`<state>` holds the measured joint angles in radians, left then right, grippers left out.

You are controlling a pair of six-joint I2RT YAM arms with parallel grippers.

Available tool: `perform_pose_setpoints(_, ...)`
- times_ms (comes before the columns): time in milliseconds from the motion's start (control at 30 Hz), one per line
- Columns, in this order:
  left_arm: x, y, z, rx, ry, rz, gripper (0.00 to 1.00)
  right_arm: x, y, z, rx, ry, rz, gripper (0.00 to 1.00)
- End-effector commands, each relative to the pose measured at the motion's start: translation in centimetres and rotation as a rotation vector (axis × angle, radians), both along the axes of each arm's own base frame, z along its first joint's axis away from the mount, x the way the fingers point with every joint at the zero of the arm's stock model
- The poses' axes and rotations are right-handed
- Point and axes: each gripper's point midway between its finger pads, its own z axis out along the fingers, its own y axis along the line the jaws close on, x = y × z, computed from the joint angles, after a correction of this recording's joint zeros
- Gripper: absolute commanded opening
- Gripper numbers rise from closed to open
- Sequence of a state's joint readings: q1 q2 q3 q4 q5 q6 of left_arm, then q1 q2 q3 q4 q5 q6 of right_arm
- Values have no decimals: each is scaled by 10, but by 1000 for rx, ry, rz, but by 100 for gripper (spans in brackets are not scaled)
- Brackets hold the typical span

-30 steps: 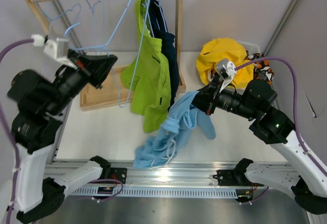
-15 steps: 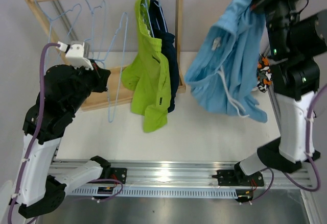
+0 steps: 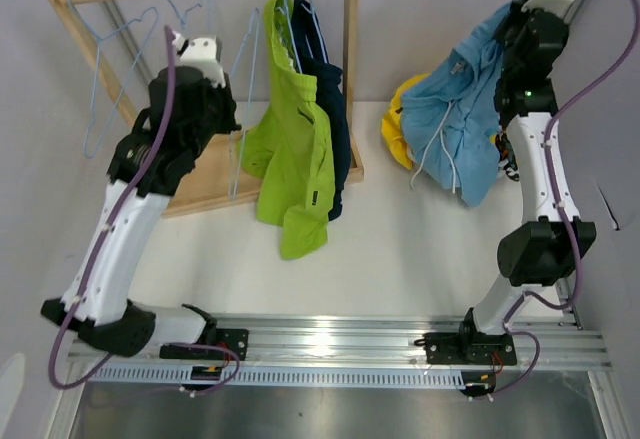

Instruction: Remove the shorts from the hanger

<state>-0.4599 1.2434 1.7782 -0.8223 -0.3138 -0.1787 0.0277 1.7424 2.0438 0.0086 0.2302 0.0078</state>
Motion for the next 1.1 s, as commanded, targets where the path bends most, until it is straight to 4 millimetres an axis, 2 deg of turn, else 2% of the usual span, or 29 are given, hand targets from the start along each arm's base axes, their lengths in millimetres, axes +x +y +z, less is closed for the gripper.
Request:
perform_pose_setpoints(0,42,7,42,-9,-116,73,0,9,6,-34,111,-19,58,0)
perform_pose_setpoints(33,49,13,55,-14,-134,96,0,12,4,-57,136,35,59,0)
perform_pose_setpoints(67,53,17,74,-23,-168,114,0,14,14,-105,163,170,112,3)
perform_pose_setpoints(100,61,18,75,-15,-164,124,0,13,26,-126,229,220,166,33)
perform_pose_setpoints(133,72,19,93,-21,-192,140,0,10,26,-146,256,265,215,50)
perform_pose_setpoints(167,80,22,93,-1,-187,159,0,-3,35,-181,281,313,253,64)
perform_pose_setpoints(200,87,23,89,20,-173,168,0,-13,43,-196,321,325,282,89)
perform_pose_setpoints(233,94,25,105,21,-216,182,0,-22,51,-201,330,300,316,95)
perform_pose_setpoints(267,98,30,103,39,-212,213,0,-43,53,-230,352,343,321,96)
perform_pose_setpoints(300,103,37,106,43,-225,234,0,-52,57,-240,363,354,336,98)
perform_pose_setpoints(333,105,41,106,43,-228,244,0,-62,73,-249,359,375,377,98)
perform_pose_setpoints(367,108,44,102,40,-221,249,0,-76,81,-248,355,377,397,98)
perform_pose_setpoints(400,114,52,99,34,-219,256,0,-87,86,-273,361,428,404,98)
perform_pose_setpoints(433,115,56,99,24,-220,263,0,-97,92,-280,353,452,430,98)
perform_pose_setpoints(467,119,59,96,24,-214,267,0,-109,99,-276,344,443,454,98)
perform_pose_setpoints(500,124,68,95,22,-212,283,0,-120,102,-293,346,479,457,98)
perform_pose_setpoints(533,128,71,93,21,-211,288,0,-130,106,-299,348,496,472,98)
perform_pose_setpoints(667,151,91,85,4,-209,328,0,-170,132,-307,318,501,556,98)
perform_pose_setpoints(733,159,91,88,-31,-228,312,1,-187,140,-309,300,500,575,98)
perform_pose_setpoints(900,179,90,77,-70,-217,284,2,-206,158,-311,262,515,598,98)
perform_pose_setpoints(1000,184,85,65,-76,-185,262,11,-209,162,-310,256,520,604,98)
perform_pose_setpoints(1067,186,84,56,-69,-157,258,21,-212,165,-312,252,529,612,98)
